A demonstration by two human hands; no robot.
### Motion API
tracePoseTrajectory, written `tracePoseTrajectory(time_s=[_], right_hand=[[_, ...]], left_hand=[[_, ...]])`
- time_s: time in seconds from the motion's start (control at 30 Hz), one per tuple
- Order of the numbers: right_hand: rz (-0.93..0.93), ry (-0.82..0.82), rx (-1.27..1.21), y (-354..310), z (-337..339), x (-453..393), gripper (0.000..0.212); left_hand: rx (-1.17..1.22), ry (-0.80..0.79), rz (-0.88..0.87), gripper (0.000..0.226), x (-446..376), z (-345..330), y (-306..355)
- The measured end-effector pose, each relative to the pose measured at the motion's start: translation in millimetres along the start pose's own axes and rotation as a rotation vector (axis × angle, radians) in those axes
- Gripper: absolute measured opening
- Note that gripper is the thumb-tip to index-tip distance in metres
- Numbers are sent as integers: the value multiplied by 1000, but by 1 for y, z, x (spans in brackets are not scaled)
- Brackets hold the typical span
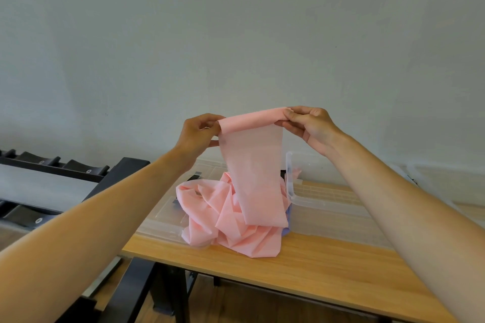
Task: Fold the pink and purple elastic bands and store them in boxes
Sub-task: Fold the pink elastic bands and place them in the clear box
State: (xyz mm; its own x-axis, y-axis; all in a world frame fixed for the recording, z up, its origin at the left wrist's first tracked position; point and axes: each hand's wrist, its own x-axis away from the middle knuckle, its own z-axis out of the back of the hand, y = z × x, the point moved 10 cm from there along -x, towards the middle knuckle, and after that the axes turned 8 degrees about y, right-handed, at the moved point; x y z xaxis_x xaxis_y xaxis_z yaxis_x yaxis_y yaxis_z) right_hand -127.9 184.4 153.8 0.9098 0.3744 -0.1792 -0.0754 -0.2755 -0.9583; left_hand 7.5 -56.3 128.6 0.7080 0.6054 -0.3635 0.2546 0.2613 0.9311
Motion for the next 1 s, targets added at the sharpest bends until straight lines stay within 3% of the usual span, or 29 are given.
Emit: tracePoseTrajectory(time_s=[0.17,0.4,0.53,0.7,0.87,1.0], right_hand=[[-4,1,-63,2,-4,1,14],[22,7,-36,5,-6,0,21],[83,0,105,7,-6,1,14],[317,-85,557,-9,-10,8,7],[434,-157,938,-10,-19,17,9],[318,-144,711,-1,-13,16,15]], left_hand=[[-8,50,72,23,-1,5,-10],[164,-46,202,39,11,-10,-6],[62,-58,55,26,8,-6,7],[-166,-86,-109,39,3,-2,14],[-334,-78,-220,12,6,-1,21],[-358,-80,-219,6,10,0,25]])
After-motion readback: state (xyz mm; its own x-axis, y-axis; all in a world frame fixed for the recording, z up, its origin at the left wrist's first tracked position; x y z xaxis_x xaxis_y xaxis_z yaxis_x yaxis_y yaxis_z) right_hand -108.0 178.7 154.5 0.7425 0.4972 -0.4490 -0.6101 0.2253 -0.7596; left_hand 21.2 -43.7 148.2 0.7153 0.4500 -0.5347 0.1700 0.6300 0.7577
